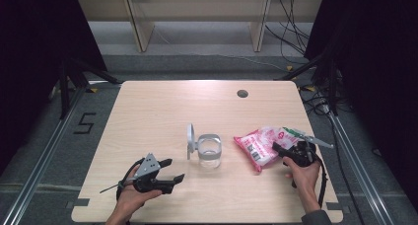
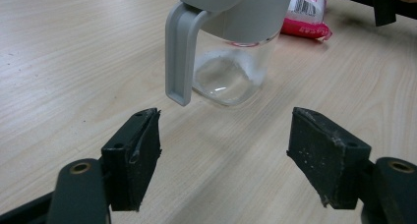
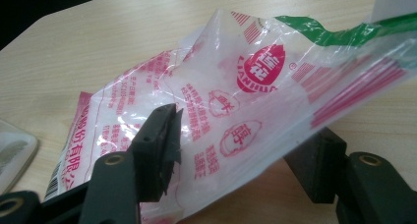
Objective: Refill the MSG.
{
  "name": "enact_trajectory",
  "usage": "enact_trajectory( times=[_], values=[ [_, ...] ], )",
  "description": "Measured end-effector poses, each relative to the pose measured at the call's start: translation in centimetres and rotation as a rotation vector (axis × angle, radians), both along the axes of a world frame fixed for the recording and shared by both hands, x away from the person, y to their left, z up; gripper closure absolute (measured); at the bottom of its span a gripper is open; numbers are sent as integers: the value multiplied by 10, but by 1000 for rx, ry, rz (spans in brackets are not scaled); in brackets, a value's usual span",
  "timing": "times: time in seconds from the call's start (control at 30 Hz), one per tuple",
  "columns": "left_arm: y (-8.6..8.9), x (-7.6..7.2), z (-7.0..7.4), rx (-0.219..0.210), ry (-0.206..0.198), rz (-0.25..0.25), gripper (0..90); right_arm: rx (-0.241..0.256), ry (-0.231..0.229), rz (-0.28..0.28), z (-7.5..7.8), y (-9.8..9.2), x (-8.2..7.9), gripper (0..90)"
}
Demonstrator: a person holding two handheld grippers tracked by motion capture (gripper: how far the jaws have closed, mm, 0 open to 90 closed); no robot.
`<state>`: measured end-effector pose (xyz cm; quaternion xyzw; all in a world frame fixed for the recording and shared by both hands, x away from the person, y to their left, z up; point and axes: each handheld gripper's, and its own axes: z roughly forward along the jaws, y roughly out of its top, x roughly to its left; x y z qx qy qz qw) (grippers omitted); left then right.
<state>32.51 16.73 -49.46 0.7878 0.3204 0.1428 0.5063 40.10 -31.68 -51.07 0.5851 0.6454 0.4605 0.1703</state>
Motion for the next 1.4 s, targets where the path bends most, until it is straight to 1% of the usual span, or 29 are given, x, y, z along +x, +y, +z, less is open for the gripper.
enact_trajectory(
  times=[0.07,0.1,0.2,0.3,0.33,0.4,0.43,0.47,0.5,0.53,0.57,0.63,0.67,0.7,0.77,0.8,0.87,0.93,0.97,1.0,1.07,1.1,1.17,1.2,1.23,1.3,1.33,1.37,1.4],
  values=[
    [1,0,0,9,-4,4,275,15,10,5,0,1,1,467],
    [2,0,1,25,-10,4,275,7,4,-7,0,2,2,497],
    [1,1,1,12,-13,-6,275,-33,17,-11,1,2,3,530],
    [0,1,1,7,-20,-9,275,-26,23,-7,1,1,3,598],
    [0,1,0,3,-20,-8,275,3,49,-48,2,6,2,638],
    [1,1,0,13,-12,-10,275,3,47,-47,2,6,2,651],
    [0,0,0,1,0,1,275,-32,17,-16,0,2,4,665],
    [0,0,0,9,-5,5,275,7,26,-27,0,6,4,706],
    [0,0,0,9,-5,5,275,7,26,-27,0,6,4,706],
    [1,0,0,10,-5,6,275,-48,-11,-4,-2,2,7,730],
    [1,2,0,10,-17,-11,275,-12,29,-37,1,7,4,780],
    [2,2,0,23,-24,-14,275,-16,26,-35,1,7,4,793],
    [0,0,0,4,-1,3,275,-55,-7,-2,0,4,6,813],
    [0,0,0,10,-4,5,276,-50,-34,0,-2,5,7,837],
    [0,0,0,-2,0,1,276,-52,-38,6,-1,4,7,848],
    [1,2,0,14,-20,-13,275,-41,-4,-20,1,7,4,857],
    [0,1,0,-4,-8,0,276,-67,-51,18,1,5,5,891],
    [1,2,0,13,-20,-13,276,-74,-57,22,2,6,6,898],
    [1,1,0,8,-10,-7,275,-99,-23,17,8,11,3,900],
    [1,2,0,19,-19,-15,275,-99,-23,17,8,11,3,900],
    [0,0,0,-3,4,6,276,-129,-75,43,10,11,3,900],
    [1,0,1,4,-6,2,277,-92,-45,27,13,16,0,900],
    [2,1,1,-11,-8,-1,277,-132,-70,50,16,16,0,900],
    [4,1,2,13,-13,-1,277,-104,-88,38,17,19,-1,900],
    [3,1,2,-1,-6,8,277,-118,-87,39,21,20,-3,900],
    [4,0,4,-3,-16,2,276,-108,-171,49,30,25,-5,900],
    [3,0,4,-22,-16,0,276,-108,-171,49,30,25,-5,900],
    [3,0,5,-13,-15,-1,276,-146,-177,76,34,25,-7,900],
    [3,-1,5,1,-22,1,275,-122,-162,61,38,31,-11,900]
  ],
)
